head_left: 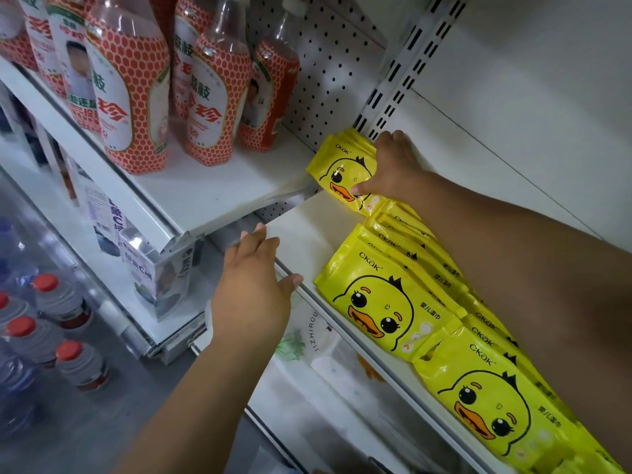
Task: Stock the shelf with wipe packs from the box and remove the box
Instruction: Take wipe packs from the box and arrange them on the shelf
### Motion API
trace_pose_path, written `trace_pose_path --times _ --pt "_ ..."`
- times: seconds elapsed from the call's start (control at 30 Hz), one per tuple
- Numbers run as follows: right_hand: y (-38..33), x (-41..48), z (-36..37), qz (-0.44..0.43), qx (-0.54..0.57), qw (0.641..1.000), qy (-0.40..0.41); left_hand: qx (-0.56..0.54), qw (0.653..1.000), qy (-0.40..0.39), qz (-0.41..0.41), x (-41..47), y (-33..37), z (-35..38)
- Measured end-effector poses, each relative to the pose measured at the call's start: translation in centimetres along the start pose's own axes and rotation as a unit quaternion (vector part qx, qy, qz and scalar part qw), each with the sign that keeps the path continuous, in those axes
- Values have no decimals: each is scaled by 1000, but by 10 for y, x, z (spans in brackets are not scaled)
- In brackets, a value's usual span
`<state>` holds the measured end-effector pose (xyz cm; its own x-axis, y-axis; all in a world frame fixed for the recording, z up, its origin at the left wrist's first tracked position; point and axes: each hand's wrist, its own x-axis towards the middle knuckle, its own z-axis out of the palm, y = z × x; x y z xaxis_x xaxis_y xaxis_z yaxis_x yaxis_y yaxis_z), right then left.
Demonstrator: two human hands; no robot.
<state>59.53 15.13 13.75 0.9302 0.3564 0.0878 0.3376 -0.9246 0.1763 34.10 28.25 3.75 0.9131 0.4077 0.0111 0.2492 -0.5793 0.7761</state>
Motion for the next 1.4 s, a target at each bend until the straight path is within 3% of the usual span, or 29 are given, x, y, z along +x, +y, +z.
trace_pose_path --times 0.2,0.3,0.4,0.5,0.63,0.8,1.03,1.23,1.33,1.4 --pt "8 -4 0 -8 8 1000 -7 -12 1000 -4 2 -2 0 0" --pt "15 -14 -2 20 76 997 0 -37 999 14 1 -3 -1 5" --pt "19 -40 -6 38 168 984 55 -86 993 81 6 -10 5 11" --pt "21 -90 -10 20 209 972 101 -128 983 127 45 -25 18 16" --pt "24 -180 -12 3 224 966 127 -143 972 133 130 -54 35 25" --pt "41 -303 -8 5 235 962 141 -118 970 76 200 -103 52 43" --pt "46 -486 24 84 298 947 87 -54 968 -31 245 -197 63 74" --pt "38 -612 92 173 348 921 -9 118 971 -153 143 -276 47 100" --pt "48 -659 143 271 382 874 -125 161 964 -201 73 -312 35 103" --pt "57 -685 175 345 408 823 -194 180 958 -204 85 -329 25 102"
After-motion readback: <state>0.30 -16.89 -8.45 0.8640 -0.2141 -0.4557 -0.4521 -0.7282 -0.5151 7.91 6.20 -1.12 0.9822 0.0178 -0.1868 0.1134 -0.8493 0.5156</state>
